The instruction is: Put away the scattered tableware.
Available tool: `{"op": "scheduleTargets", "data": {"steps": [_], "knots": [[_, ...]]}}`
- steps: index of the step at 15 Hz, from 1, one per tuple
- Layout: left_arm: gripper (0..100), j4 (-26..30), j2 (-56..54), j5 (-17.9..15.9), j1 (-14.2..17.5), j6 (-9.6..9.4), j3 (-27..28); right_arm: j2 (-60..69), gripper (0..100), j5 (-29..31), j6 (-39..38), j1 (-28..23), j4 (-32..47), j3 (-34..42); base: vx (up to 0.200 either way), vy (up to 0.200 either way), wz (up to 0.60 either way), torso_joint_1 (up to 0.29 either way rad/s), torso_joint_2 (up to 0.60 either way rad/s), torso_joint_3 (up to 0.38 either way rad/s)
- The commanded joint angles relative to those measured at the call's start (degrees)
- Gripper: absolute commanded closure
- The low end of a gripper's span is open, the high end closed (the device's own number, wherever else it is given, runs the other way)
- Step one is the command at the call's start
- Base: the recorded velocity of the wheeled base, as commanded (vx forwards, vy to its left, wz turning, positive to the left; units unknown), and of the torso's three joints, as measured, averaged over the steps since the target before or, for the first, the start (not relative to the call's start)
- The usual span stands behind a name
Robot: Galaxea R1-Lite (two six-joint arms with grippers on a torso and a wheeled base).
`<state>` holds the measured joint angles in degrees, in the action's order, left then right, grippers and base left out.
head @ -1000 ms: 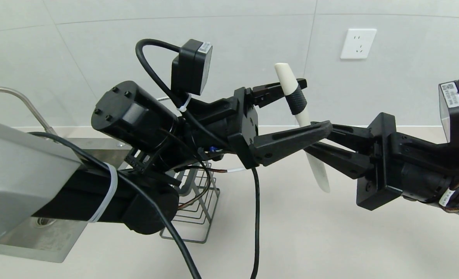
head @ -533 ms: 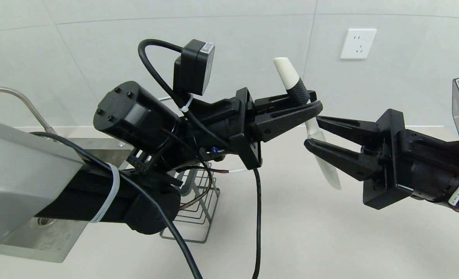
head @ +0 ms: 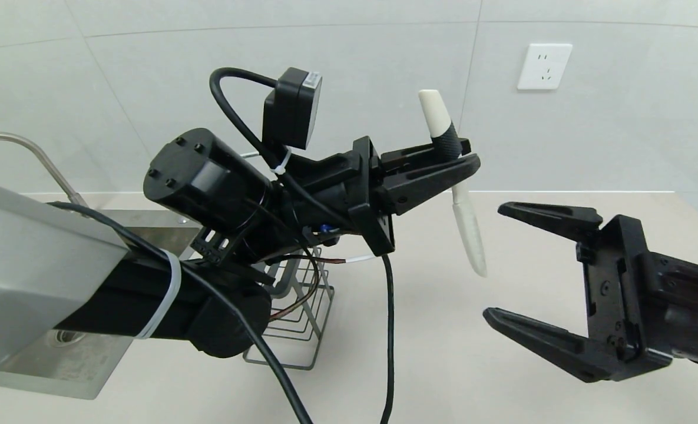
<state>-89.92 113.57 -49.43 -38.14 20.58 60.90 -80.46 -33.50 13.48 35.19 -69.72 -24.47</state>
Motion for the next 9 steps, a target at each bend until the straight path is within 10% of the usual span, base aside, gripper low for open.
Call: {"op": "scheduleTargets", "data": {"steps": [1, 4, 9], "knots": [[100, -0.08, -0.28, -0.05, 0.26, -0.71, -1.93, 8.12, 100, 0.10, -0.04, -4.70, 0.02, 6.27, 0.000, 0.000, 0.00, 0.000, 0.00, 0.000], [100, -0.08, -0.63, -0.05, 0.35, -1.86, -2.72, 14.80, 100, 0.10, 0.05, -10.15, 0.02, 11.63, 0.000, 0.000, 0.00, 0.000, 0.00, 0.000], [100, 20.66, -10.65, -0.05, 3.78, -18.73, -5.18, 36.07, 100, 0.10, 0.32, -21.66, 0.37, 21.21, 0.000, 0.000, 0.00, 0.000, 0.00, 0.000]]}}
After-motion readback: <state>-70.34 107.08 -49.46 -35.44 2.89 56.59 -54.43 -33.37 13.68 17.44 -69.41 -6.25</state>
